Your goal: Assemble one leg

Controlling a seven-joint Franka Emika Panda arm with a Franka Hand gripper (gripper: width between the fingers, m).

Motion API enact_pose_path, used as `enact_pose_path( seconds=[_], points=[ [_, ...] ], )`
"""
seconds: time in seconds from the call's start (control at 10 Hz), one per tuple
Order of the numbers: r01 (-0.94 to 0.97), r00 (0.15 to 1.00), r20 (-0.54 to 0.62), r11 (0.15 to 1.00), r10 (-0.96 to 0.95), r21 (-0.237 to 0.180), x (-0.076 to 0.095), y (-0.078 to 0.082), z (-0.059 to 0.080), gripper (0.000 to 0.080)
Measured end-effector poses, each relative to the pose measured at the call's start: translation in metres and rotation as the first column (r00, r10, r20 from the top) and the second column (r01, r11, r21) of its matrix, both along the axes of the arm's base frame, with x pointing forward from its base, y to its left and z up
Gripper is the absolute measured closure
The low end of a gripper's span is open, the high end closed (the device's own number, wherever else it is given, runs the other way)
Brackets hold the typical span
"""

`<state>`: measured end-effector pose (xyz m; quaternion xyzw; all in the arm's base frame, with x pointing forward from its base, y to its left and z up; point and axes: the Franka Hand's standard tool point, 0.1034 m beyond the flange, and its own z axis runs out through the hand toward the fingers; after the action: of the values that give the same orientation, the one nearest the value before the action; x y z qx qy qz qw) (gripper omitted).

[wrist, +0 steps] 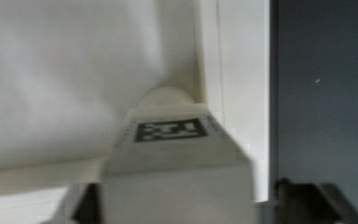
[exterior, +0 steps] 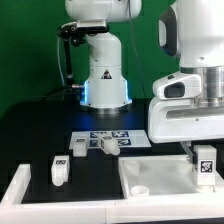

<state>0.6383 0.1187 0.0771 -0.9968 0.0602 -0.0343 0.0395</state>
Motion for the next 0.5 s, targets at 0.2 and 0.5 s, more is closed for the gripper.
enact_pose_path(
  seconds=[0.2, 0.5],
  points=[
    [0.063, 0.998, -0.006, 0.998, -0.063, 0.002, -0.0001, -0.0029, -0.0005, 0.0507],
    [0.291, 0.957, -0.025, 0.957, -0.29, 0.016, 0.0001, -0.0035, -0.0005, 0.0507]
  ],
)
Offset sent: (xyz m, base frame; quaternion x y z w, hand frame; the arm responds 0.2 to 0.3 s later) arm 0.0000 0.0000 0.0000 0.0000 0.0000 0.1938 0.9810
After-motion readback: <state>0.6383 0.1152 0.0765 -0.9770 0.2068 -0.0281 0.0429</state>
